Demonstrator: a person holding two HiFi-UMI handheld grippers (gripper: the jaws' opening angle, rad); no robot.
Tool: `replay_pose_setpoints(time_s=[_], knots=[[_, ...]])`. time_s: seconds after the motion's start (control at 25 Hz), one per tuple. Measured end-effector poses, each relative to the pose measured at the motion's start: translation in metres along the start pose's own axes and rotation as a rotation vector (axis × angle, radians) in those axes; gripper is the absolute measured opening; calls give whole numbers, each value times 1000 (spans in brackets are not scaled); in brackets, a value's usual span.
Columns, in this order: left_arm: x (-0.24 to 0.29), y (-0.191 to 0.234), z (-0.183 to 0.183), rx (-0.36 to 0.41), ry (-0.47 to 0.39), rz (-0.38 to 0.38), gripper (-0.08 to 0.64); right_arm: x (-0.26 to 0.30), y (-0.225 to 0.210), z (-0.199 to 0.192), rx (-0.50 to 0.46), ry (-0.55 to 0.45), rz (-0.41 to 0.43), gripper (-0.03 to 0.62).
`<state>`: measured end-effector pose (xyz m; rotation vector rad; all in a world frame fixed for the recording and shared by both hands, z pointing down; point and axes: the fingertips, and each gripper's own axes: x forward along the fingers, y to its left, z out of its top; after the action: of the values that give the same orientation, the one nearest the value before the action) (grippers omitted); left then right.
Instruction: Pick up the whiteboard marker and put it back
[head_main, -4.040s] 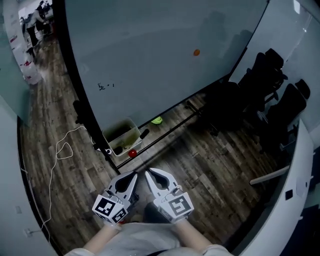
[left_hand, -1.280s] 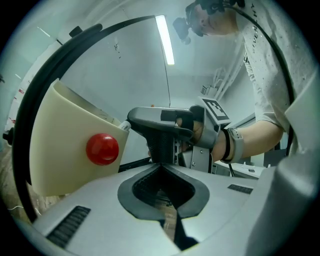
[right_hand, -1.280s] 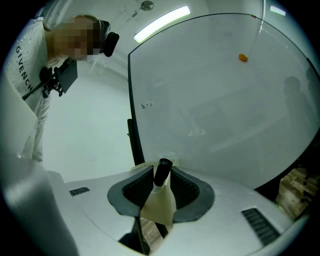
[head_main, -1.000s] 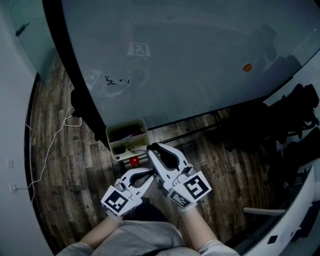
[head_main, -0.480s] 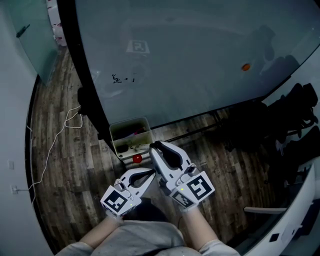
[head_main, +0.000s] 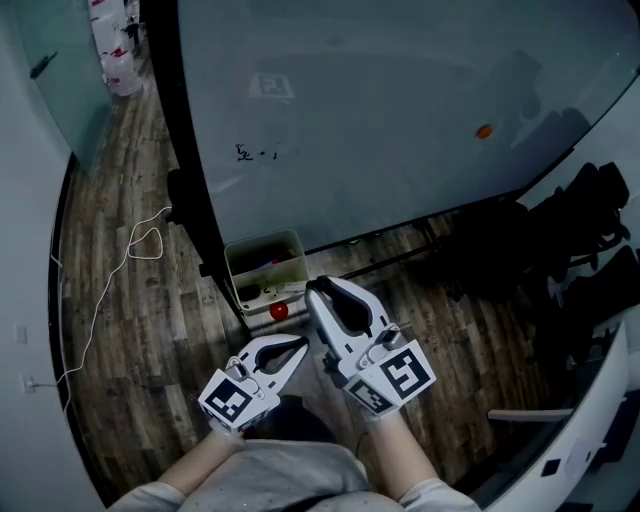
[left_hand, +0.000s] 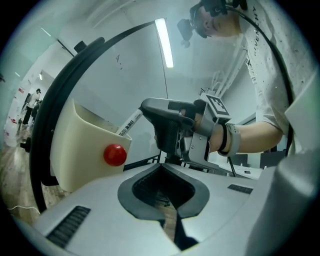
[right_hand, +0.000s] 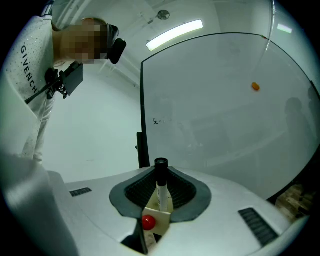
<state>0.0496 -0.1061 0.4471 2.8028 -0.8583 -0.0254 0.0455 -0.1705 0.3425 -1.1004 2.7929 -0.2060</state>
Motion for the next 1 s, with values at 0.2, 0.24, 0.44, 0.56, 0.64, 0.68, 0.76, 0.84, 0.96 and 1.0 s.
replay_pose_setpoints(time_s=[0.2, 0.24, 0.44, 0.56, 0.64, 0.68, 0.76, 0.84, 0.96, 1.0], knots=[[-8, -6, 2, 6, -62, -39, 15, -2, 6, 4, -14, -8, -13, 80], [-9, -6, 2, 4, -60, -38, 15, -2, 7, 5, -16, -11, -16, 80], [-18, -3, 2, 8, -6, -8, 15, -5, 11, 11, -26, -25, -33, 80], [-22, -6, 4, -1, -53, -28, 15, -7, 13, 14, -26, -33, -38, 80], [-24, -7, 4, -4, -54, -33, 15, -8, 15, 17, -20, -42, -38, 80], [-25, -8, 5, -4, -48, -33, 15, -8, 16, 19, -19, -46, -39, 80], [-26, -10, 5, -3, -41, -37, 15, -10, 17, 22, -24, -54, -42, 80], [-27, -12, 6, -2, -45, -43, 15, -10, 19, 26, -31, -59, -44, 80], [-29, -14, 8, 2, -57, -52, 15, -13, 22, 30, -41, -65, -49, 80], [-30, -15, 9, 2, -55, -52, 15, -13, 23, 32, -44, -68, -51, 80]])
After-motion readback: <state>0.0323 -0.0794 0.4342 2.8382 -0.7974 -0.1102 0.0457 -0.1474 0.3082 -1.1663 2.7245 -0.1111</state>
